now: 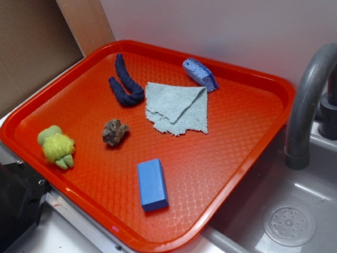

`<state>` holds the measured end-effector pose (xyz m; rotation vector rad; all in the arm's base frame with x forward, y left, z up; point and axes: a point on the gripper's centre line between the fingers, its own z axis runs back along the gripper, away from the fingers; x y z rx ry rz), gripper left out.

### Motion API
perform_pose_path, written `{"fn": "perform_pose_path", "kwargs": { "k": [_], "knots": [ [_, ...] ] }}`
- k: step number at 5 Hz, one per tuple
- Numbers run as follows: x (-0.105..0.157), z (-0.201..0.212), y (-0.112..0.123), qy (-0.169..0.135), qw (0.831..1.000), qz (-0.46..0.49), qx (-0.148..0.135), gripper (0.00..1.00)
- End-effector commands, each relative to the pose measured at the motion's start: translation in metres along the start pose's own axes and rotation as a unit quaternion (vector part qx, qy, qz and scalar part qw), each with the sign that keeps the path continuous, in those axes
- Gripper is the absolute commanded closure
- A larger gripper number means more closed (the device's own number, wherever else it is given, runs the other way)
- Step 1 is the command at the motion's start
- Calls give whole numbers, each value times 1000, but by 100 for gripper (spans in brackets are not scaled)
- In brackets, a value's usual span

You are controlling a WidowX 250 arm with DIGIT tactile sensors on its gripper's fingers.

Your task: Grab the blue block.

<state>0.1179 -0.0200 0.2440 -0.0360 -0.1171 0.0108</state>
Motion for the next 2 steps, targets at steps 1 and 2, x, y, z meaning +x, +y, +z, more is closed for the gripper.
{"fn": "perform_pose_path", "kwargs": {
  "k": [1, 2],
  "knots": [
    [0, 0, 0, 0, 1000, 0, 0, 0],
    [15, -9, -50, -76, 993, 49, -78, 0]
  ]
}}
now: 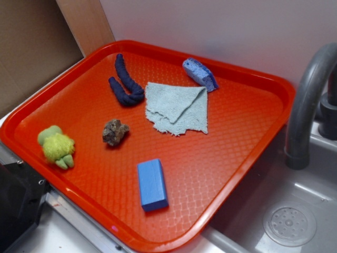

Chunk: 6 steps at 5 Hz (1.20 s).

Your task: Grab the blue block.

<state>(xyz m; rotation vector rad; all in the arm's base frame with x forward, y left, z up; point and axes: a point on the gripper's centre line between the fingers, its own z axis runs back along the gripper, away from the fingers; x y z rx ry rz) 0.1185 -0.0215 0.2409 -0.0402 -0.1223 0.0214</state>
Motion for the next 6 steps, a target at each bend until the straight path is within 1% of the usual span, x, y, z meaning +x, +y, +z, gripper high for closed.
{"fn": "perform_pose_path", "kwargs": {
  "k": [1, 2, 3, 4, 5, 6],
  "knots": [
    [25, -7, -97, -94, 983, 106, -117, 0],
    [33, -15, -126, -112, 968, 199, -104, 0],
    [35, -35, -144, -96, 939, 321, -79, 0],
    [35, -68, -135, -54, 931, 354, -67, 0],
    [28, -92, -123, -23, 935, 349, -62, 0],
    [27, -117, -115, -9, 938, 341, -57, 0]
  ]
}}
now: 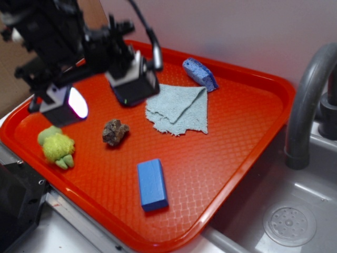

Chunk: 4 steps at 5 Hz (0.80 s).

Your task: Grab the blue block.

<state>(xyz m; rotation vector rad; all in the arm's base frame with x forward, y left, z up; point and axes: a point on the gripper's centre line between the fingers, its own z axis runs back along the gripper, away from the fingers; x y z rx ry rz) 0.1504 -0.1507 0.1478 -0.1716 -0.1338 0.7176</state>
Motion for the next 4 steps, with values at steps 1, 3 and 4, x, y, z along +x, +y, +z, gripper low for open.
{"fn": "perform_pose_path", "kwargs": {
  "k": [1, 3, 4],
  "knots": [
    [18, -38, 1, 30, 1000, -2, -3, 0],
    [16, -75, 0, 75, 997, 21, 20, 0],
    [16, -91, 5, 94, 994, 34, 33, 0]
  ]
}}
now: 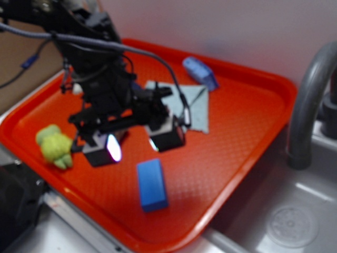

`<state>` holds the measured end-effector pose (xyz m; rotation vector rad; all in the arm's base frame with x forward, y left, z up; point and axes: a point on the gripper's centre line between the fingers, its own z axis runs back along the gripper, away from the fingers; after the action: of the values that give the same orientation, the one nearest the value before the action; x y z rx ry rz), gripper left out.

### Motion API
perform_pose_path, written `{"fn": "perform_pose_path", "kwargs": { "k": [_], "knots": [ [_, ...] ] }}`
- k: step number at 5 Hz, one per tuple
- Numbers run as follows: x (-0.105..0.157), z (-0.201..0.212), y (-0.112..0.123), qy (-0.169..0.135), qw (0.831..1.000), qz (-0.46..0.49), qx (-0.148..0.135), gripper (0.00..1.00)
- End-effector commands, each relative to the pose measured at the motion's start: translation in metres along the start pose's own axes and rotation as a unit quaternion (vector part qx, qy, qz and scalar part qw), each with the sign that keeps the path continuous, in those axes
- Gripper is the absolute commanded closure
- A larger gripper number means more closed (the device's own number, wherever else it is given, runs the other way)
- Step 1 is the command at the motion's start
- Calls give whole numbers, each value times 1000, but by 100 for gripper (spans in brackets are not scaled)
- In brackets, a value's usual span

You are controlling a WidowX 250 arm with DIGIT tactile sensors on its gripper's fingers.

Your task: Grab the blue block.

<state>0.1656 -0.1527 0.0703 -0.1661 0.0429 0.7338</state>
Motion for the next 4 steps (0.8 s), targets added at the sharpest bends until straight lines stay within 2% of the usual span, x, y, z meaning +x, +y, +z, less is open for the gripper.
{"fn": "perform_pose_path", "kwargs": {
  "k": [1, 2, 3, 4],
  "knots": [
    [16, -30, 3, 33, 999, 29, 12, 0],
    [20, -47, 2, 32, 999, 29, 10, 0],
    [24, -58, 3, 21, 999, 37, 3, 96],
    [23, -44, 11, -6, 999, 29, 18, 100]
  ]
}}
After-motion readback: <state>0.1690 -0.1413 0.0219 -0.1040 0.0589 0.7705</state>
